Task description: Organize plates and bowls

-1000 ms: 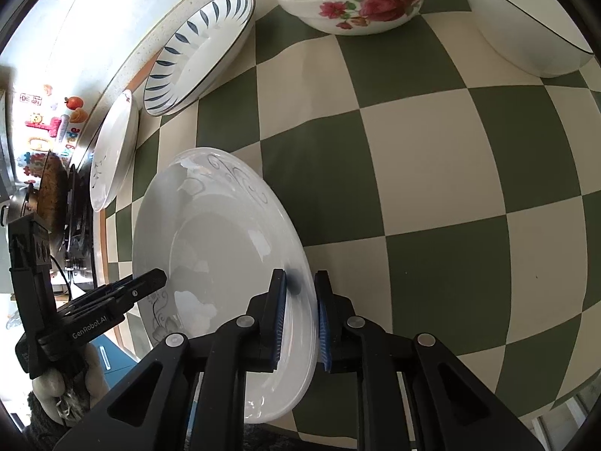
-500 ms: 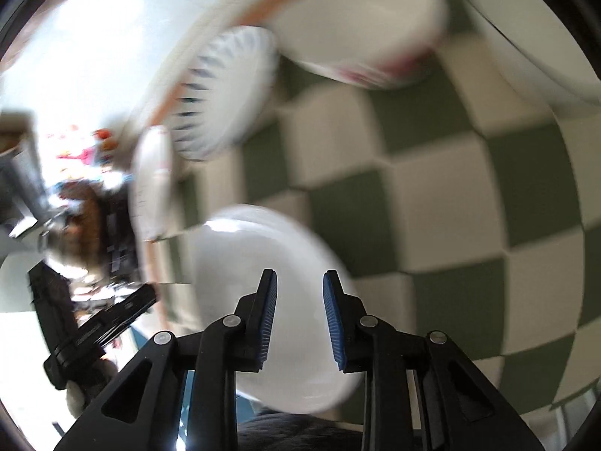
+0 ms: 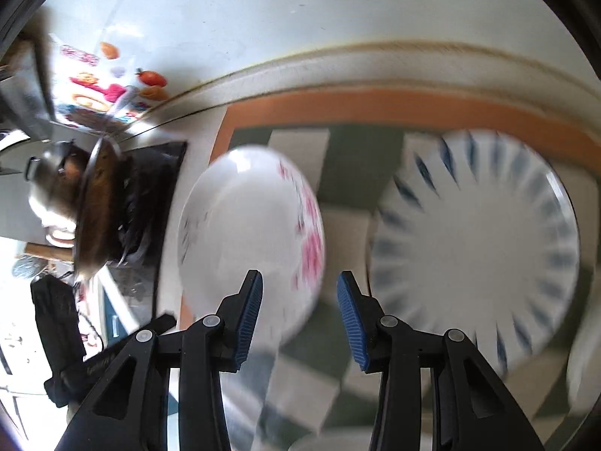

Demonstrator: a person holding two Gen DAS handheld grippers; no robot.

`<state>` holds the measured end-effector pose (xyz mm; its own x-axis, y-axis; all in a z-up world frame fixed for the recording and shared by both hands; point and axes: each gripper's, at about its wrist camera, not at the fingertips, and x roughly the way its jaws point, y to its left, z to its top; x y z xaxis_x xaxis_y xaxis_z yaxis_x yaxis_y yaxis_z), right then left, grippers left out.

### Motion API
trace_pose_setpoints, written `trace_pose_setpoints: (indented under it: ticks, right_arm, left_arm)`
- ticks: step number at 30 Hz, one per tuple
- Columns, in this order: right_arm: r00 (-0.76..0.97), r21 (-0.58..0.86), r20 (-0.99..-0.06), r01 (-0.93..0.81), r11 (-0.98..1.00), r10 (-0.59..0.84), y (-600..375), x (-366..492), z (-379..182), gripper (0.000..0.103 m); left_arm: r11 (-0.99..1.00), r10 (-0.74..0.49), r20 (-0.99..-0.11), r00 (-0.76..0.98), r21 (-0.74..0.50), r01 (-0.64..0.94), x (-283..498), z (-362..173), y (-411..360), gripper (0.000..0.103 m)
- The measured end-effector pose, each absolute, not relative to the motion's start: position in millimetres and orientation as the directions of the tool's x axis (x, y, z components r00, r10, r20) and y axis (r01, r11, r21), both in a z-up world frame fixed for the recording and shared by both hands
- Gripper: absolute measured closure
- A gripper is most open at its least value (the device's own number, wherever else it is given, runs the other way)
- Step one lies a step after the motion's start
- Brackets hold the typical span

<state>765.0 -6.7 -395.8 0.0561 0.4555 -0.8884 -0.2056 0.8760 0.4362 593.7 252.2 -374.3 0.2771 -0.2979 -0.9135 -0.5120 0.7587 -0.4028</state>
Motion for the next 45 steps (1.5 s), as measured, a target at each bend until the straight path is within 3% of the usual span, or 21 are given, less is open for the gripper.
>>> trace_pose_setpoints:
  ticks: [8, 9, 11, 13, 18, 30, 45]
  right_arm:
    - [-0.011, 0.344, -0.936, -0.247, 0.906, 0.352, 33.4, 832.3, -439.2, 0.058]
    - [-0.024, 0.341, -0.938, -0.247, 0.907, 0.346, 35.0, 835.7, -444.5, 0.059]
    - [-0.041, 0.345, -0.937, -0.252, 0.904, 0.346, 37.2, 837.5, -451.4, 0.064]
    - [-0.062, 0.396, -0.917, -0.257, 0.882, 0.394, 39.6, 840.5, -453.7, 0.081]
    - [-0.021, 0.351, -0.932, -0.310, 0.884, 0.363, 45.3, 838.6, -448.5, 0.081]
    - [0.003, 0.386, -0.917, -0.241, 0.890, 0.398, 29.1, 802.4, -439.6, 0.083]
    - [0.077, 0.455, -0.883, -0.098, 0.885, 0.463, -77.6, 695.4, -373.2, 0.083]
  left_arm:
    - [0.781, -0.306, -0.923, 0.235, -0.384, -0.492, 626.0, -404.4, 258.9, 0.069]
    - [0.780, -0.310, -0.922, 0.232, -0.386, -0.492, 627.8, -407.2, 259.5, 0.073]
    - [0.778, -0.322, -0.918, 0.231, -0.395, -0.489, 630.7, -412.3, 260.2, 0.078]
    - [0.787, -0.316, -0.920, 0.231, -0.390, -0.478, 633.0, -413.6, 259.6, 0.080]
    - [0.806, -0.303, -0.927, 0.221, -0.373, -0.459, 635.6, -415.4, 255.3, 0.080]
    - [0.844, -0.307, -0.925, 0.221, -0.373, -0.386, 624.8, -387.1, 263.5, 0.080]
    - [0.906, -0.343, -0.923, 0.173, -0.374, -0.201, 573.0, -329.3, 197.5, 0.080]
